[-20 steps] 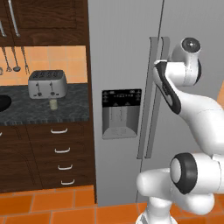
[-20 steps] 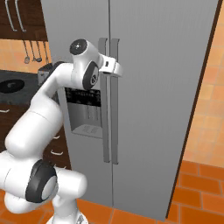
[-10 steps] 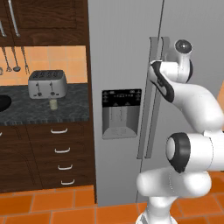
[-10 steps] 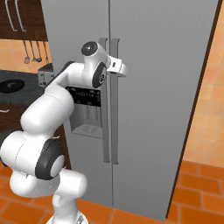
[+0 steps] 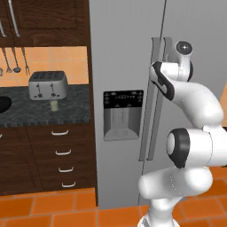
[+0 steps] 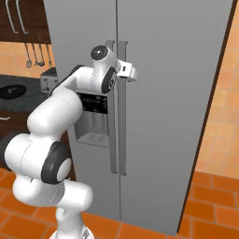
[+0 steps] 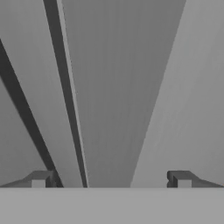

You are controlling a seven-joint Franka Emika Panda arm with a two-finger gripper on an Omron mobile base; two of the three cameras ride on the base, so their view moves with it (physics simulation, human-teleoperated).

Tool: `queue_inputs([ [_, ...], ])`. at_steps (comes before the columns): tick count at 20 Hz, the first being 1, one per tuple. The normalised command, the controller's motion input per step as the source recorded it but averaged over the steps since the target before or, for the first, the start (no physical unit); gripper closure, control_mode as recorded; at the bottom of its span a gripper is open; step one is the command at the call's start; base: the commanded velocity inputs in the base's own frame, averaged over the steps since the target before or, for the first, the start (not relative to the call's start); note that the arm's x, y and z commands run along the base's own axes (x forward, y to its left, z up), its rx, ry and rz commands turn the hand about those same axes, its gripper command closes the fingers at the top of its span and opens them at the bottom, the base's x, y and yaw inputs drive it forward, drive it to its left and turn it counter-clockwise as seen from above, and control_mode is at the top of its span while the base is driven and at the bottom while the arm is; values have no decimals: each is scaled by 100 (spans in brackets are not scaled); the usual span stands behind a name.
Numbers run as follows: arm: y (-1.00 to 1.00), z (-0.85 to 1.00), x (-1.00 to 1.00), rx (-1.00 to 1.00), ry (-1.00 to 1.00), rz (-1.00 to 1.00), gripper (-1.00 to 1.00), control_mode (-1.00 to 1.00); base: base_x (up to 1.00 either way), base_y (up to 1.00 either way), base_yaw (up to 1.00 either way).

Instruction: Grab a lemon wedge from the fridge and one ice cube from the ice bowl, and put them in the glass of lemonade.

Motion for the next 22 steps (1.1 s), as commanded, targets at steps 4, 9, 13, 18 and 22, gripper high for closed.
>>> queue_inputs([
  [4,-28,0,0,0,-7,0,-100,-100,0,0,0],
  [9,-31,0,1,0,-7,0,-100,-100,0,0,0],
  [13,-38,0,7,0,-1,0,-100,-100,0,0,0],
  [18,-4,-1,55,0,0,0,-100,-100,0,0,0],
  [22,0,-31,42,0,-2,0,-100,-100,0,0,0],
])
